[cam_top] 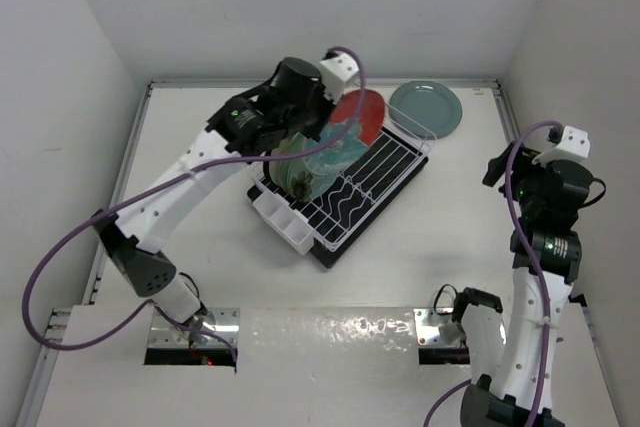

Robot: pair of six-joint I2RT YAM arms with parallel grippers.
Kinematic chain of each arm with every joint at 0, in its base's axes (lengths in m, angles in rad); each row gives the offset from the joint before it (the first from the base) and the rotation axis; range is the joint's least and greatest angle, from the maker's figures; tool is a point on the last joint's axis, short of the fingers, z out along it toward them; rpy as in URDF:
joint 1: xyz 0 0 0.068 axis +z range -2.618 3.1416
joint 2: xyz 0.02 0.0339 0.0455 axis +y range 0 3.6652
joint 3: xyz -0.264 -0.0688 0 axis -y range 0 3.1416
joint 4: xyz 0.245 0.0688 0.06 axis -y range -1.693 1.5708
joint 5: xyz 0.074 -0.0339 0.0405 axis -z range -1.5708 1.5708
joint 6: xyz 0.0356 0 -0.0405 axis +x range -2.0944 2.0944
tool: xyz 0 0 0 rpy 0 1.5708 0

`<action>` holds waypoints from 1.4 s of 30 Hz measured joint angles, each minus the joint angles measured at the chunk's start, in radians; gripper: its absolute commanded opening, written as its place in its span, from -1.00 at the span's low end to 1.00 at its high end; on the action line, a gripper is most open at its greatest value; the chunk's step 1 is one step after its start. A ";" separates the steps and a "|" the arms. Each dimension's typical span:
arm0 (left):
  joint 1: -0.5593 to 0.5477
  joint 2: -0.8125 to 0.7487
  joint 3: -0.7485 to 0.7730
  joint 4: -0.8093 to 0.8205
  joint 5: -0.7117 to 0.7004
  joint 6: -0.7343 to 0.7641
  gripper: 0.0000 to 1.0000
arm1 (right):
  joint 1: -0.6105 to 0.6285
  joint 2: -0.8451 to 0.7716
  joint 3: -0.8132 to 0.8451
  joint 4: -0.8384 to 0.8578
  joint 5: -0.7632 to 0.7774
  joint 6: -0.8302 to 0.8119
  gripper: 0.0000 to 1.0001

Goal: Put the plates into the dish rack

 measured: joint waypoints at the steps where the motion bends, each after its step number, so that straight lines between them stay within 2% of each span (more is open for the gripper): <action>1: 0.009 -0.023 -0.021 0.003 -0.034 -0.002 -1.00 | 0.000 0.000 -0.014 0.004 0.000 0.006 0.49; 5: 0.029 -0.077 -0.112 0.047 -0.168 -0.023 -1.00 | 0.000 0.011 -0.029 0.008 0.000 0.010 0.49; 8: 0.029 -0.086 -0.191 0.076 -0.204 -0.055 -1.00 | 0.000 0.010 -0.029 0.023 0.000 0.006 0.50; 15: 0.026 -0.087 -0.294 0.095 -0.201 -0.092 -1.00 | 0.000 -0.016 -0.044 0.027 0.011 -0.010 0.50; 24: -0.014 -0.150 -0.541 0.298 -0.198 -0.062 -1.00 | 0.000 -0.054 -0.059 0.027 0.037 -0.029 0.51; 30: -0.023 -0.195 -0.670 0.384 -0.190 -0.070 -1.00 | 0.000 -0.040 -0.066 0.025 0.034 -0.017 0.45; 33: -0.023 -0.204 -0.697 0.421 -0.187 -0.079 -0.71 | 0.000 -0.032 -0.100 0.024 0.031 0.003 0.43; 34: -0.023 -0.205 -0.705 0.434 -0.185 -0.080 -0.47 | 0.000 -0.027 -0.116 0.021 0.030 0.012 0.42; 36: -0.023 -0.205 -0.710 0.457 -0.184 -0.079 -0.18 | 0.000 -0.019 -0.138 0.017 0.024 0.027 0.40; 39: -0.023 -0.211 -0.710 0.496 -0.189 -0.065 -0.02 | 0.000 -0.005 -0.166 0.016 0.013 0.046 0.39; 42: -0.023 -0.214 -0.704 0.510 -0.190 -0.048 0.01 | 0.000 0.015 -0.186 0.016 0.003 0.063 0.39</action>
